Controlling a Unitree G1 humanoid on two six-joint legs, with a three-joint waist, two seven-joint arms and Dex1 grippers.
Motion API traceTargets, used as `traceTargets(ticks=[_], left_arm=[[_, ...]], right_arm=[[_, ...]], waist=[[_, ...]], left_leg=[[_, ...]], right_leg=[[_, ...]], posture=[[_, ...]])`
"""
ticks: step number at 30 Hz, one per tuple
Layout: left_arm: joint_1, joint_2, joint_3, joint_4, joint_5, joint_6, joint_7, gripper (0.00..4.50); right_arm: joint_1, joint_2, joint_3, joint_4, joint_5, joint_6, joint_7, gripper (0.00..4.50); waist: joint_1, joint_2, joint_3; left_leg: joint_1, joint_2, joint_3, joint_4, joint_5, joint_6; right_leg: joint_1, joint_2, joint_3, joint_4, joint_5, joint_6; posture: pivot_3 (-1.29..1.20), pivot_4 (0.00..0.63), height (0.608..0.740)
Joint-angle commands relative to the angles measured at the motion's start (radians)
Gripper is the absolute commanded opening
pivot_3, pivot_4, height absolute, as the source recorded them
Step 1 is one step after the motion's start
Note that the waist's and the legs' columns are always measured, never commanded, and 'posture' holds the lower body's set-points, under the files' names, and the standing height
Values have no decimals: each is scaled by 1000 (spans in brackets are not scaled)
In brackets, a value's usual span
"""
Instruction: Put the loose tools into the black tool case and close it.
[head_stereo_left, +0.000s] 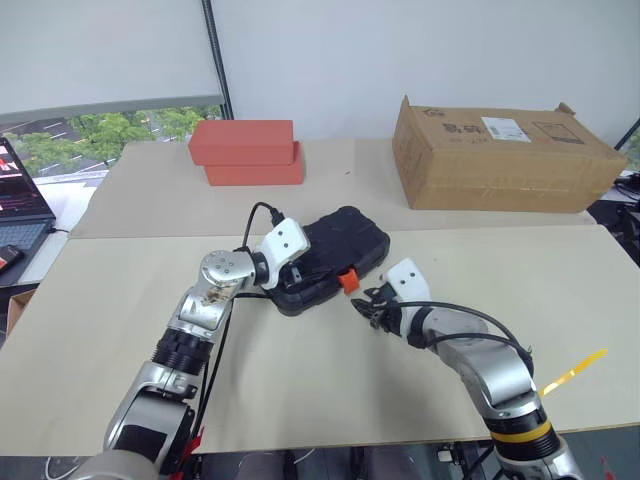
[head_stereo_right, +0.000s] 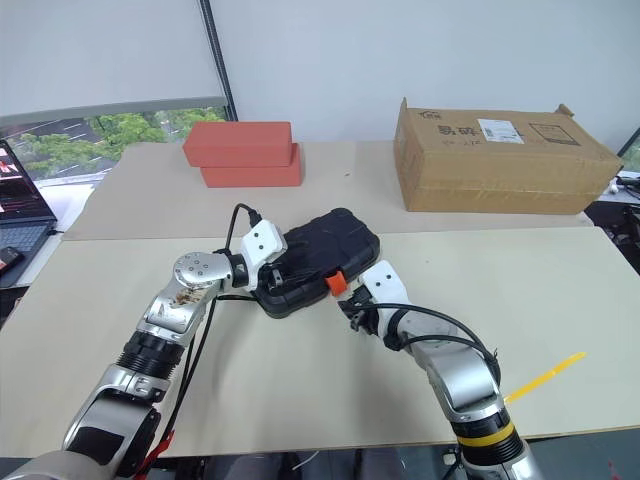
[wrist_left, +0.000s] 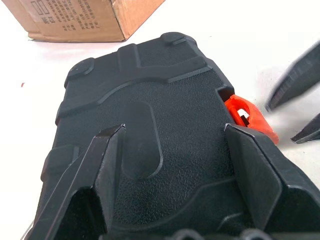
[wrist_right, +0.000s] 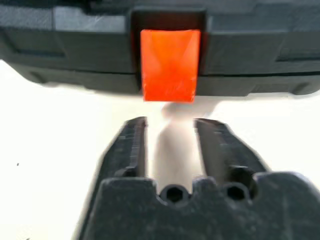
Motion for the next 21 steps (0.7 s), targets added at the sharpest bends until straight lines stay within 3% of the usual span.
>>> traceTargets(ticks=[1,14,21], left_arm=[[52,-1,-73,65,45,29,-23,3404],[69,-13,-82,45,41,35,-18,3404],[86,-13,-85,36,39,37,-14,3404]], right_arm=[[-57,21,11,27,-14,-5,-15,207],[-237,79,51,221,-45,-40,-1,65],[-256,77,41,227,-47,-40,12,65]], waist=[[0,0,0],[-3,0,0],[-10,0,0]], left_leg=[[0,0,0,0,0,0],[0,0,0,0,0,0],[0,0,0,0,0,-1]], right_leg=[[0,0,0,0,0,0],[0,0,0,0,0,-1],[0,0,0,1,1,-1]], posture=[[0,150,711],[0,150,711],[0,150,711]])
